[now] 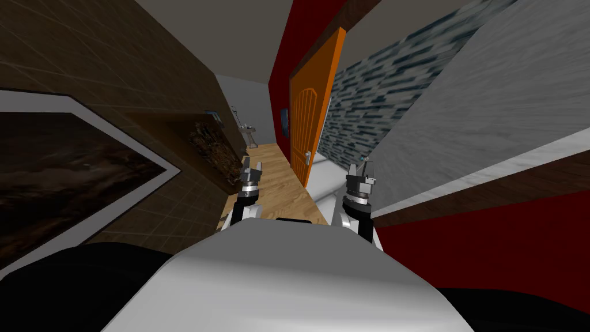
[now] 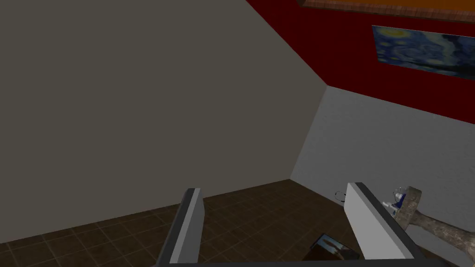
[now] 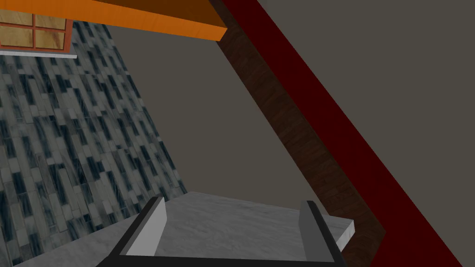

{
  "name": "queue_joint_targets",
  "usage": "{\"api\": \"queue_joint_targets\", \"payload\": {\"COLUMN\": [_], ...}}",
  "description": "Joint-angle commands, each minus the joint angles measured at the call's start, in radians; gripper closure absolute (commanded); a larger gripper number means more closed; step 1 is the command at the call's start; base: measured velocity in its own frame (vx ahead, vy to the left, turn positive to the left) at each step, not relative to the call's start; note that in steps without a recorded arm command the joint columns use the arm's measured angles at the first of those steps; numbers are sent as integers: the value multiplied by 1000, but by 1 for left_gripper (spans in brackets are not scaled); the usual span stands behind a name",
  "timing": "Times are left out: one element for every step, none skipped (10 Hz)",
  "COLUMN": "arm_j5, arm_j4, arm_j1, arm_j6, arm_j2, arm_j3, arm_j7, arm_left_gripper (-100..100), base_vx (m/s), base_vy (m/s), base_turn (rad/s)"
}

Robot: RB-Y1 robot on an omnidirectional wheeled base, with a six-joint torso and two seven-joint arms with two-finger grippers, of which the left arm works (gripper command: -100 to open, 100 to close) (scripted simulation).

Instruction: Push the door open

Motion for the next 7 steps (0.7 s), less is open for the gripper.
{"api": "queue_joint_targets", "payload": {"arm_j5": [-3, -3, -4, -6, -8, -10, -11], "arm_j4": [29, 36, 52, 71, 91, 115, 127], "arm_j1": [-15, -19, -27, -37, -48, -61, -67], "arm_j6": [5, 7, 10, 13, 17, 22, 24], "arm_j2": [13, 16, 23, 30, 37, 45, 49], "arm_j3": [-16, -20, -29, -39, -51, -64, -71], "arm_j7": [1, 2, 2, 3, 4, 5, 6], "arm_left_gripper": [-100, -100, -100, -100, -100, -100, -100], "base_vx": [136, 165, 156, 171, 208, 193, 141], "base_vy": [-49, 51, 84, 72, 61, 77, 59], "base_turn": [-135, -116, -79, -123, -115, -154, -121]}}
